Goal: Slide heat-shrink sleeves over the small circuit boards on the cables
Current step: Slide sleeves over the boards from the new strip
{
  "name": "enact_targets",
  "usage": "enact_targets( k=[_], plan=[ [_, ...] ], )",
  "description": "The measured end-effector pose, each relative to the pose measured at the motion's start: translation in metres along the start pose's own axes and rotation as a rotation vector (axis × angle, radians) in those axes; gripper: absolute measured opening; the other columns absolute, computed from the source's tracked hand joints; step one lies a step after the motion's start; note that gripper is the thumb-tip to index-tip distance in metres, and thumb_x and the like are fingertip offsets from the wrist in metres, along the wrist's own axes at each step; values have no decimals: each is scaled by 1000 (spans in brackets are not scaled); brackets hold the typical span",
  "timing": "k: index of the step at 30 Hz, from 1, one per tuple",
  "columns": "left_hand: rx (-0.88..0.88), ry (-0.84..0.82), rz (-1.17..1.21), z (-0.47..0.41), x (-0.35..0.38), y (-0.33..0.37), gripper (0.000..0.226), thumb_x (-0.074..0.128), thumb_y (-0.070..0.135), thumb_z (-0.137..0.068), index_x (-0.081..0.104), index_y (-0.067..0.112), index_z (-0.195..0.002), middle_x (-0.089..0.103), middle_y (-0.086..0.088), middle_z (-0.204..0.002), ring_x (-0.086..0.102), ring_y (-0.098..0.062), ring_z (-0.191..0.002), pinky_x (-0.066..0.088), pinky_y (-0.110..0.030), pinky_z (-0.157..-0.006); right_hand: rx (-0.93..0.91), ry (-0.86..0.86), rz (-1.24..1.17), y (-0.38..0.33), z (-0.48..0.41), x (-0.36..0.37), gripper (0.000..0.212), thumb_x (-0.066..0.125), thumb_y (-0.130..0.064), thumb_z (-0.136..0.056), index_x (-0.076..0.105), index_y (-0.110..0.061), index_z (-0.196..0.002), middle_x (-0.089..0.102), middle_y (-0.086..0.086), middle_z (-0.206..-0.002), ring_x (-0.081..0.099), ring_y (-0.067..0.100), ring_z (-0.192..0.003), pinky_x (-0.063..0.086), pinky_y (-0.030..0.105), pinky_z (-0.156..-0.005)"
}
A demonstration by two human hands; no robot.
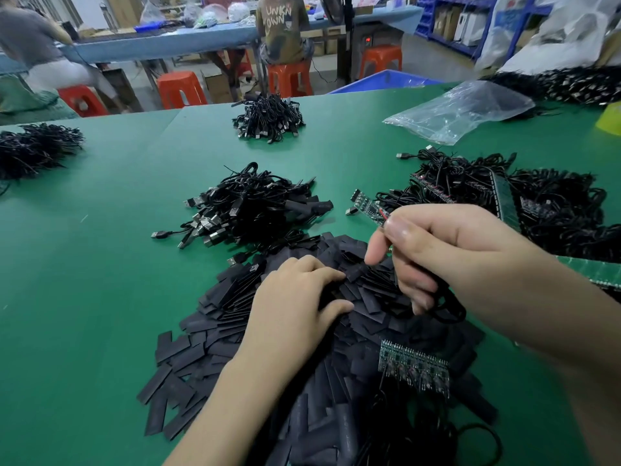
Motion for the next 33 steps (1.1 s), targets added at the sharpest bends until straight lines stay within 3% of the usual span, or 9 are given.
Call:
enact_targets(
  k=[7, 12, 15, 17, 19, 22, 28, 30, 33],
  plan=[
    [-11, 71, 38, 1, 0, 5, 37, 68, 62, -85, 68, 38, -113, 63, 19, -112, 52, -8, -109, 42, -29, -89, 38, -24, 10, 0, 0, 3, 36, 45, -40, -98, 70, -21, -82, 43, -5, -53, 47, 12, -51, 50, 24, -56],
    [-5, 42, 135, -2, -20, -7, 42, 75, 54, -82, 69, 37, -120, 69, 20, -112, 61, -4, -110, 49, -32, -97, 144, -10, 91, 10, 3, 0, 37, 48, -39, -101, 70, -19, -80, 43, -5, -53, 46, 13, -51, 49, 23, -54],
    [67, 90, 377, 0, -50, -7, 43, 80, 48, -78, 72, 35, -118, 72, 21, -109, 65, 4, -105, 50, -16, -92, 201, 30, 219, 17, 3, -4, 37, 48, -51, -93, 70, -22, -85, 44, -7, -53, 47, 12, -52, 49, 32, -56],
    [141, 108, 544, 5, -68, -1, 44, 79, 46, -80, 69, 33, -121, 72, 19, -110, 66, -1, -109, 46, -10, -86, 201, 79, 321, 19, 2, -8, 41, 50, -57, -91, 67, -19, -88, 43, -7, -54, 43, 10, -51, 40, 37, -56],
    [210, 89, 663, 10, -80, 5, 47, 79, 39, -82, 65, 31, -126, 72, 13, -116, 66, -12, -115, 47, -17, -85, 190, 109, 351, 20, 2, -11, 48, 55, -58, -91, 61, -11, -88, 37, -9, -56, 35, 7, -48, 30, 31, -53],
    [283, 64, 759, 14, -89, 12, 48, 81, 29, -82, 64, 27, -126, 71, 7, -119, 65, -20, -116, 50, -29, -86, 188, 74, 224, 20, 2, -4, 45, 61, -59, -90, 62, -15, -82, 36, -6, -59, 32, 11, -52, 27, 32, -55],
    [261, -5, 940, 15, -87, 19, 43, 81, 9, -82, 70, 18, -122, 73, -5, -109, 69, -25, -94, 55, -28, -80, 150, 127, 60, 15, 1, 1, 27, 69, -42, -93, 70, -19, -79, 39, -2, -54, 34, 17, -52, 29, 38, -55],
    [189, 35, 996, 15, -87, 19, 42, 82, 12, -81, 72, 23, -121, 75, -6, -104, 70, -26, -88, 55, -23, -79, 98, 244, 120, 11, 1, -7, 24, 68, -36, -93, 69, -17, -79, 38, 1, -55, 33, 18, -52, 27, 37, -55],
    [97, 244, 829, 18, -94, 23, 46, 90, 33, -71, 76, 25, -114, 77, 9, -97, 71, -6, -76, 57, -17, -75, 46, 365, 190, 5, 3, -12, 27, 68, -34, -92, 66, -12, -78, 36, 1, -54, 32, 14, -50, 27, 34, -53]
  ],
)
Point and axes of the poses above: each hand's wrist, its own z-axis away from the middle knuckle, its own x-axis out of the palm, y = z × x, the point moved 9 cm from there along -z, towards the middle knuckle
